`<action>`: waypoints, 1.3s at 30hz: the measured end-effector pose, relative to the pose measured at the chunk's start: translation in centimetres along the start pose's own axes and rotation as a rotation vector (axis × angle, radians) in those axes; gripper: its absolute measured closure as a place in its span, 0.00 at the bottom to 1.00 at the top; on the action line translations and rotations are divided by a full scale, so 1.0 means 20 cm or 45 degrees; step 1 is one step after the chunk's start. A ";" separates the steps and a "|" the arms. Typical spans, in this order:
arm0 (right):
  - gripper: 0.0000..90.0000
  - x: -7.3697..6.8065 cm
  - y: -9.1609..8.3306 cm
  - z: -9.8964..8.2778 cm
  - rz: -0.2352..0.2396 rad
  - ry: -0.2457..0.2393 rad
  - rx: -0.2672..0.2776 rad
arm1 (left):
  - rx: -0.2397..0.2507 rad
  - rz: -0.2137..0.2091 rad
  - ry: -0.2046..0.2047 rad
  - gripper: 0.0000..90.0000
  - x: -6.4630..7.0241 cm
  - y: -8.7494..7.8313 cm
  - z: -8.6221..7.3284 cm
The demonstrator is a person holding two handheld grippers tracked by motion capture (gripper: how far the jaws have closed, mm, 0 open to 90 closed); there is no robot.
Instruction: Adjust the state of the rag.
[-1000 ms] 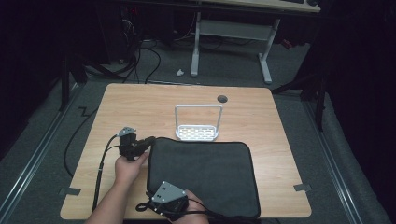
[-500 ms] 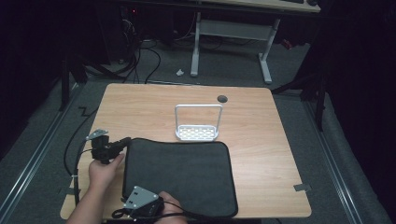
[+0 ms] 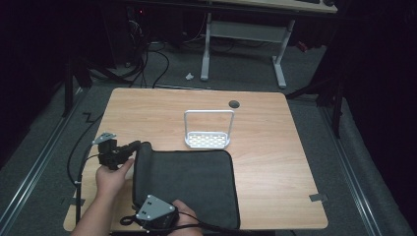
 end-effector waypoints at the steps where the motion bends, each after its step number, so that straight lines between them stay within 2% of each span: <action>1: 0.91 0.01 -0.02 -0.02 -0.011 -0.002 0.000 | 0.004 -0.010 0.001 0.95 0.03 0.02 0.00; 6: 0.91 0.08 -0.13 -0.12 -0.058 0.036 0.005 | -0.036 0.005 0.048 0.95 0.17 0.13 0.03; 8: 0.91 0.11 -0.18 -0.17 -0.085 0.054 0.006 | -0.077 0.040 0.094 0.94 0.24 0.18 0.03; 9: 0.91 0.11 -0.18 -0.17 -0.085 0.054 0.006 | -0.077 0.040 0.094 0.94 0.24 0.18 0.03; 10: 0.91 0.14 -0.22 -0.23 -0.115 0.069 0.001 | -0.093 0.049 0.107 0.94 0.29 0.22 0.03; 14: 0.91 0.20 -0.29 -0.33 -0.144 0.119 -0.016 | -0.096 0.041 0.119 0.94 0.37 0.30 0.05; 17: 0.91 0.24 -0.33 -0.41 -0.171 0.153 -0.024 | -0.114 0.049 0.163 0.94 0.44 0.35 0.06; 19: 0.91 0.25 -0.34 -0.42 -0.178 0.162 -0.026 | -0.111 0.046 0.170 0.94 0.46 0.36 0.07; 20: 0.91 0.27 -0.36 -0.46 -0.187 0.183 -0.030 | -0.109 0.040 0.172 0.94 0.49 0.38 0.08; 24: 0.91 0.29 -0.39 -0.51 -0.208 0.194 -0.034 | -0.083 0.029 0.186 0.94 0.56 0.40 0.09; 25: 0.91 0.29 -0.39 -0.51 -0.208 0.194 -0.034 | -0.083 0.029 0.186 0.94 0.56 0.40 0.09; 26: 0.91 0.30 -0.41 -0.53 -0.222 0.195 -0.040 | -0.097 0.032 0.220 0.94 0.59 0.42 0.09; 28: 0.91 0.30 -0.42 -0.54 -0.228 0.201 -0.046 | -0.101 0.029 0.242 0.94 0.63 0.44 0.09; 33: 0.91 0.32 -0.45 -0.60 -0.250 0.210 -0.059 | -0.111 -0.007 0.246 0.94 0.70 0.49 0.10; 36: 0.91 0.35 -0.48 -0.64 -0.260 0.241 -0.071 | -0.139 -0.014 0.219 0.94 0.72 0.54 0.09; 39: 0.91 0.35 -0.48 -0.68 -0.261 0.248 -0.092 | -0.154 -0.015 0.248 0.94 0.77 0.57 0.09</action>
Point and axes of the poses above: each handheld gripper's, and its own axes: y roughly forward along the jaws, z roughly out of its top, x roughly to its right, the point moved 3 cm from there along y, roughly forward along the jaws, and after that the axes turned 12 degrees about -x, right-handed, at the moved point
